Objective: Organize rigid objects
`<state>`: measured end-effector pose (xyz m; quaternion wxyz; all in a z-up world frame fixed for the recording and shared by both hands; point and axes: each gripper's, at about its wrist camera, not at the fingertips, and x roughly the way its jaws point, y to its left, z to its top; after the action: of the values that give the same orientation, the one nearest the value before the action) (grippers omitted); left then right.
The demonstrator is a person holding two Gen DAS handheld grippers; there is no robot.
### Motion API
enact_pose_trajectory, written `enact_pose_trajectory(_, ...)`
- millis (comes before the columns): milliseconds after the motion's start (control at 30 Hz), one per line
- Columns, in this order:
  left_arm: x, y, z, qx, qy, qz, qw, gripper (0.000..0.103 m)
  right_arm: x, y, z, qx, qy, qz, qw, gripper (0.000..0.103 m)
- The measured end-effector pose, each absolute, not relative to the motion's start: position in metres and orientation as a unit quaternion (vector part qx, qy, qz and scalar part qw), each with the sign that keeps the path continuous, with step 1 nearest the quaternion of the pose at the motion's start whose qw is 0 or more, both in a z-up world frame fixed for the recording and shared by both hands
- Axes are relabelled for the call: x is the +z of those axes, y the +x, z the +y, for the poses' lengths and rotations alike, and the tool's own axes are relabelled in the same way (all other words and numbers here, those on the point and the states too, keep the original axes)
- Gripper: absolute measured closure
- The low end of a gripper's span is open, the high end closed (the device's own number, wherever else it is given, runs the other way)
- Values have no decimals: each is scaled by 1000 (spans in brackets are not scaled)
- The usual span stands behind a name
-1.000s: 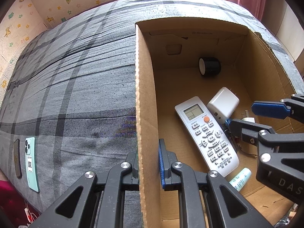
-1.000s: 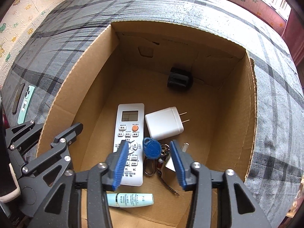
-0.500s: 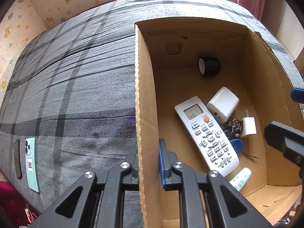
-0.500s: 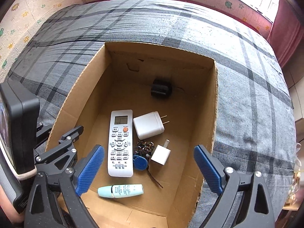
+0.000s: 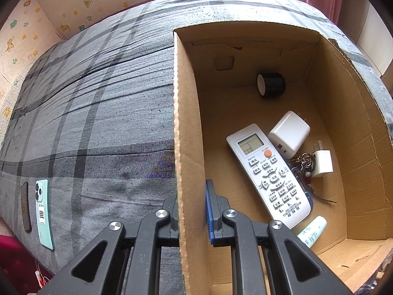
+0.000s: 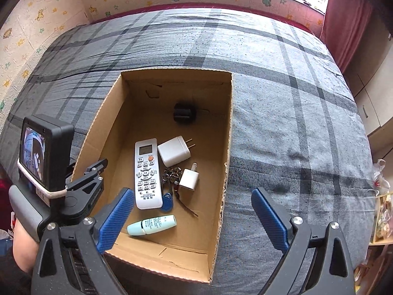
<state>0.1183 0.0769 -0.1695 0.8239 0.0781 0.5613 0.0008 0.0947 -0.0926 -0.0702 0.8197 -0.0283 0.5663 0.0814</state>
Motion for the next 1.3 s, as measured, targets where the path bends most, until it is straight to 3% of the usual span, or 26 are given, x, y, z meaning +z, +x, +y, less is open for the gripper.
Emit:
enact_pose_trajectory(267, -167, 117, 75, 7, 81, 560, 824, 86, -63, 89, -96, 78, -21, 561, 824, 5)
enact_pose_trajectory(300, -165, 116, 75, 13, 82, 558, 826, 82, -63, 88, -97, 78, -20, 560, 824, 5)
enact_pose_trajectory(367, -159, 113, 76, 18, 81, 552, 830, 68, -62, 87, -98, 77, -16, 559, 825, 5)
enact_pose_trajectory(433, -149, 108, 78, 22, 69, 544, 836, 35, -61, 86, -101, 77, -7, 559, 826, 5)
enact_pose_trajectory(500, -136, 103, 79, 29, 61, 529, 846, 13, -59, 85, -104, 80, 3, 559, 825, 5)
enact_pose_trajectory(600, -119, 95, 80, 47, 60, 511, 856, 1, -55, 81, -106, 79, 5, 553, 830, 5)
enact_pose_trajectory(1300, -43, 14, 45, 38, 48, 477, 877, 0, -5, 31, -124, 82, 1, 491, 867, 4)
